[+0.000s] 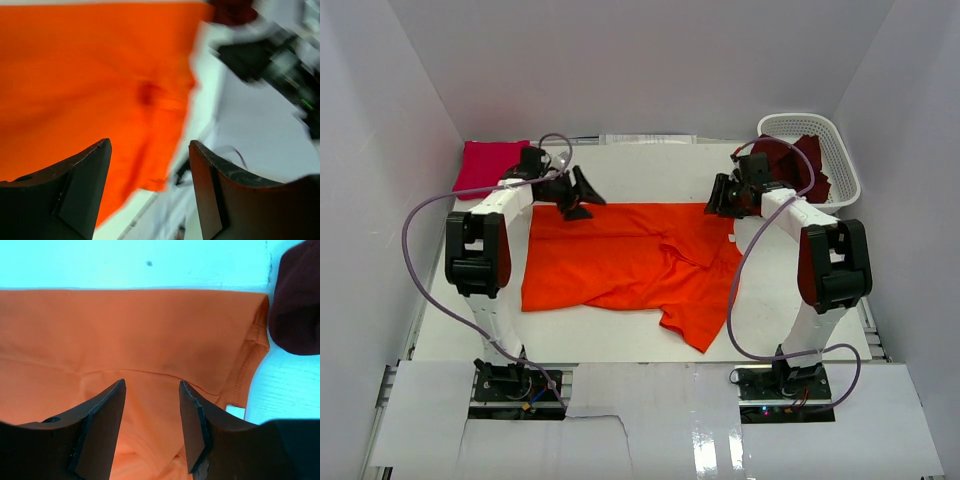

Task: Fold and stack the t-shirts
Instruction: Fold the flattened tshirt in 1/3 of the way

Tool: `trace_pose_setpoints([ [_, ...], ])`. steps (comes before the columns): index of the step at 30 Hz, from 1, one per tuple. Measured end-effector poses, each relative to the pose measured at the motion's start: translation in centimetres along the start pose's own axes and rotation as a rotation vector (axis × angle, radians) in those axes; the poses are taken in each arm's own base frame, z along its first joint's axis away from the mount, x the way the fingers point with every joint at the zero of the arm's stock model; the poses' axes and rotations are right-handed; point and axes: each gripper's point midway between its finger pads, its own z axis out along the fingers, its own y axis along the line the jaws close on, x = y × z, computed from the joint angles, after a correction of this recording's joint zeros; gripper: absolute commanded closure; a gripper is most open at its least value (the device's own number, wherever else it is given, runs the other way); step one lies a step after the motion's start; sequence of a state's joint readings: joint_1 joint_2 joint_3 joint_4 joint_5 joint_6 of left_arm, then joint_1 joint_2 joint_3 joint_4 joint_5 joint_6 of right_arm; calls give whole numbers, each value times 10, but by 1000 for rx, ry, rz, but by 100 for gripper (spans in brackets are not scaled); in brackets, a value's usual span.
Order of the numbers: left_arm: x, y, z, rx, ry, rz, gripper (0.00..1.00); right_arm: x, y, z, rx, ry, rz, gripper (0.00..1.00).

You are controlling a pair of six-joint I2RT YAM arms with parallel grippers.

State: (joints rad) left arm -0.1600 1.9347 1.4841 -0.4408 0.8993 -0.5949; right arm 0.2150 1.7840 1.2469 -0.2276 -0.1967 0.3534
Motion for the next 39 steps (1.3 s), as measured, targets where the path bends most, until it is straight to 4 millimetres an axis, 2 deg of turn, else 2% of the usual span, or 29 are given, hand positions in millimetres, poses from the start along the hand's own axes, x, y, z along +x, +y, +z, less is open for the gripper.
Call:
trace_pose_setpoints([
  [2,-10,73,-14,-186,-58,-89,26,9,-6,7,42,38,-19,51],
  [3,-7,103,-19,-272,-63,-128,26,12,-7,8,57,53,-29,55],
  [4,-2,124,-21,-338,-57,-151,26,15,-7,10,73,64,-45,60],
  [5,3,140,-23,-399,-48,-161,26,16,-5,10,85,70,-61,71],
  [6,8,150,-23,-447,-34,-162,26,16,-4,11,92,73,-75,74],
  [9,5,151,-23,-520,-31,-104,26,14,1,12,108,80,-104,92],
  [14,-15,152,-25,-613,-65,-16,26,12,0,17,136,86,-119,91],
  [17,-26,160,-27,-658,-82,2,26,16,-6,23,161,112,-115,91],
  [19,-26,169,-25,-681,-77,1,26,21,-12,29,179,134,-114,91],
  [27,-28,172,-27,-714,-74,7,26,44,-32,47,249,227,-115,91],
  [31,-30,173,-25,-721,-64,2,27,36,-31,54,255,221,-121,91],
  [34,-38,173,-21,-719,-67,4,26,29,-30,62,255,216,-124,92],
  [39,-62,173,-13,-716,-88,16,26,10,-31,75,249,197,-118,91],
])
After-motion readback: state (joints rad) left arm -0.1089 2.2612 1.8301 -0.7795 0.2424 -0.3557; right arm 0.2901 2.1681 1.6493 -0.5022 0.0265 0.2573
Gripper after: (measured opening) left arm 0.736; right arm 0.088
